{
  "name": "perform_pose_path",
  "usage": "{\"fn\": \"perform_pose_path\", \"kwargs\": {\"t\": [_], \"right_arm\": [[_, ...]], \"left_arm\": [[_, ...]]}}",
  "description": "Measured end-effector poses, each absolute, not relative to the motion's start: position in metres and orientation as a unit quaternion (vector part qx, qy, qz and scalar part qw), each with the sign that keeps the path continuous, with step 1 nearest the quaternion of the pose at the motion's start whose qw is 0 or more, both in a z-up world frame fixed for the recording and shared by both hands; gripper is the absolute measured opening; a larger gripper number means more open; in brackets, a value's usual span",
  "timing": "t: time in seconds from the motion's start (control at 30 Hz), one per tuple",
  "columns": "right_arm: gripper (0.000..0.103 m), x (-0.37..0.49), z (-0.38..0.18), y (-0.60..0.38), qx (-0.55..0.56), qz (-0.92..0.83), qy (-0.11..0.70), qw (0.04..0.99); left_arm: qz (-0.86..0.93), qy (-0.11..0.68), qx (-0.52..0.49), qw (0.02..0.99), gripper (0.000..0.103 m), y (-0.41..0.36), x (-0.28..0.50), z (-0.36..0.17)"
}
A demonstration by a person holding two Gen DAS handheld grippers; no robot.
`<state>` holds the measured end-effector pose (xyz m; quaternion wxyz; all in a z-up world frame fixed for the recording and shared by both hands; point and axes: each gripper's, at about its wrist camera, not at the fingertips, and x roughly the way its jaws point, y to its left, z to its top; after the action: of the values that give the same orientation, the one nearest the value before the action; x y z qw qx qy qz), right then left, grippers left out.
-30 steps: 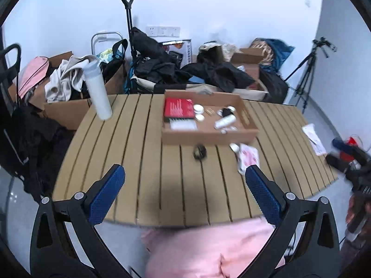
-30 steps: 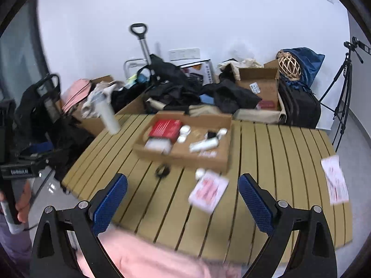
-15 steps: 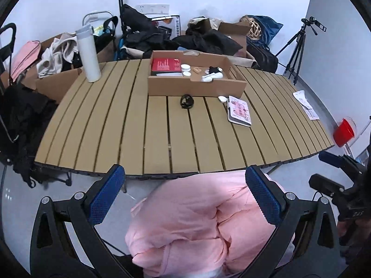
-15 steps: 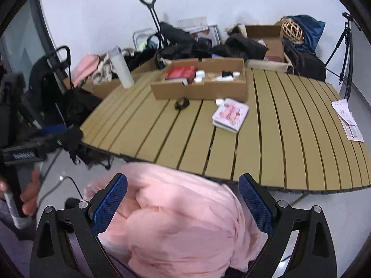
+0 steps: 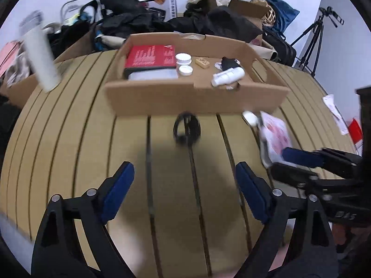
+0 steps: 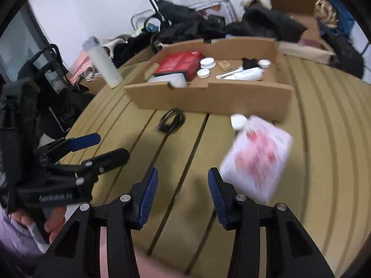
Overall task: Organize objects
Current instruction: 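Grasp the black cable with the left tool while the right tool grasps the white round cap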
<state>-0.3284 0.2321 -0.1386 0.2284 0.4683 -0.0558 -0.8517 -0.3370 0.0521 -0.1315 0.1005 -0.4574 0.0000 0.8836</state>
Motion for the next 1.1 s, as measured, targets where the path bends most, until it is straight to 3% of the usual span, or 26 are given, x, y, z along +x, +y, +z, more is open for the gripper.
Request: {"fn": "perform_pose_path", "kwargs": {"t": [0.17, 0.27, 0.43, 0.53, 0.6, 0.77, 0.97, 1.1], "right_arm": [[0.047, -0.377, -0.167, 0.23, 0.479, -0.856, -0.022, 0.19], [0.045, -0.385, -0.173, 0.24, 0.48, -0.867, 0.026, 0.132], [0.045, -0.398, -0.172, 0.248, 0.47, -0.871, -0.007, 0.142], [0.045, -0.409, -0.182, 0.231, 0.472, -0.872, 0.035, 0.127], [0.03, -0.408, -0.182, 0.221, 0.451, -0.883, 0.064, 0.11], [0.029, -0.401, -0.181, 0.226, 0.466, -0.878, 0.039, 0.102], [0.029, -0.278, -0.123, 0.241, 0.444, -0.884, -0.008, 0.145], [0.029, -0.186, -0.1, 0.247, 0.442, -0.88, -0.035, 0.17]], "left_arm": [[0.88, 0.012, -0.464, 0.101, 0.085, 0.061, -0.381, -0.154], [0.873, 0.006, -0.475, 0.106, 0.075, 0.061, -0.392, -0.168], [0.876, -0.002, -0.47, 0.107, 0.035, 0.057, -0.386, -0.175], [0.879, -0.011, -0.464, 0.111, 0.034, 0.055, -0.389, -0.176], [0.879, -0.017, -0.464, 0.111, 0.034, 0.053, -0.385, -0.175], [0.879, -0.041, -0.462, 0.106, 0.033, 0.039, -0.35, -0.147], [0.9, -0.064, -0.416, 0.111, 0.033, 0.002, -0.229, -0.075], [0.894, -0.099, -0.425, 0.105, 0.033, -0.017, -0.168, -0.06]]}}
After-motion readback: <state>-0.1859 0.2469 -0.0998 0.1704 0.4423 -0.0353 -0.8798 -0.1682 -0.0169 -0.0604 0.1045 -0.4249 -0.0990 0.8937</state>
